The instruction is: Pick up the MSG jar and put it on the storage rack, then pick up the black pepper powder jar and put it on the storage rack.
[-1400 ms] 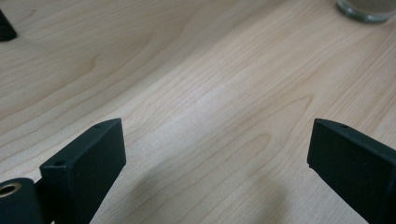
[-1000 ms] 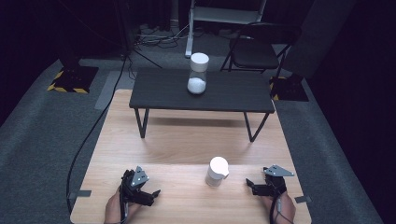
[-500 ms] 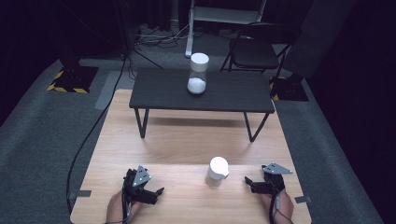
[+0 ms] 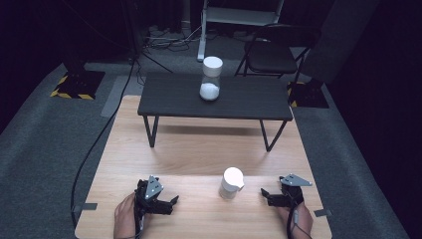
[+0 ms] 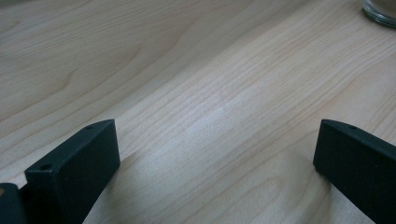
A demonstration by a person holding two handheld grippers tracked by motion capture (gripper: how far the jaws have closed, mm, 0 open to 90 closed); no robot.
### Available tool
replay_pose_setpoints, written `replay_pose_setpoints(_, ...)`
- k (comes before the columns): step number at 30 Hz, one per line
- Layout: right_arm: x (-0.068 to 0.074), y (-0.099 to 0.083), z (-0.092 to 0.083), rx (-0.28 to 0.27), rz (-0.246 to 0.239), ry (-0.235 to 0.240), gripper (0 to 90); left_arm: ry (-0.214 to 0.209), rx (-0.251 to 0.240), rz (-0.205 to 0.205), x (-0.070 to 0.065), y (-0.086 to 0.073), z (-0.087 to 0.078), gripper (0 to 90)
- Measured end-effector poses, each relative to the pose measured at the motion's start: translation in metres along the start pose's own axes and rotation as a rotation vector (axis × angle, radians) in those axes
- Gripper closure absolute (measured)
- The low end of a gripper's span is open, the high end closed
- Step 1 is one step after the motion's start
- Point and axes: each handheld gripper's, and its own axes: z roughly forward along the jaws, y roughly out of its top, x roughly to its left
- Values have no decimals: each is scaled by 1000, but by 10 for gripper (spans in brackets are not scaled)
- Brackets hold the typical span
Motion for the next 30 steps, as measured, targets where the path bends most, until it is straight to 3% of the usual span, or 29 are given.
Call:
replay_pose_setpoints(25,0,0,0,0,-1,1,43,-2,-1,0,0,1,2,0)
replay_pose_setpoints(30,0,0,0,0,-1,1,42,26,1,-18,-6,3,4,0)
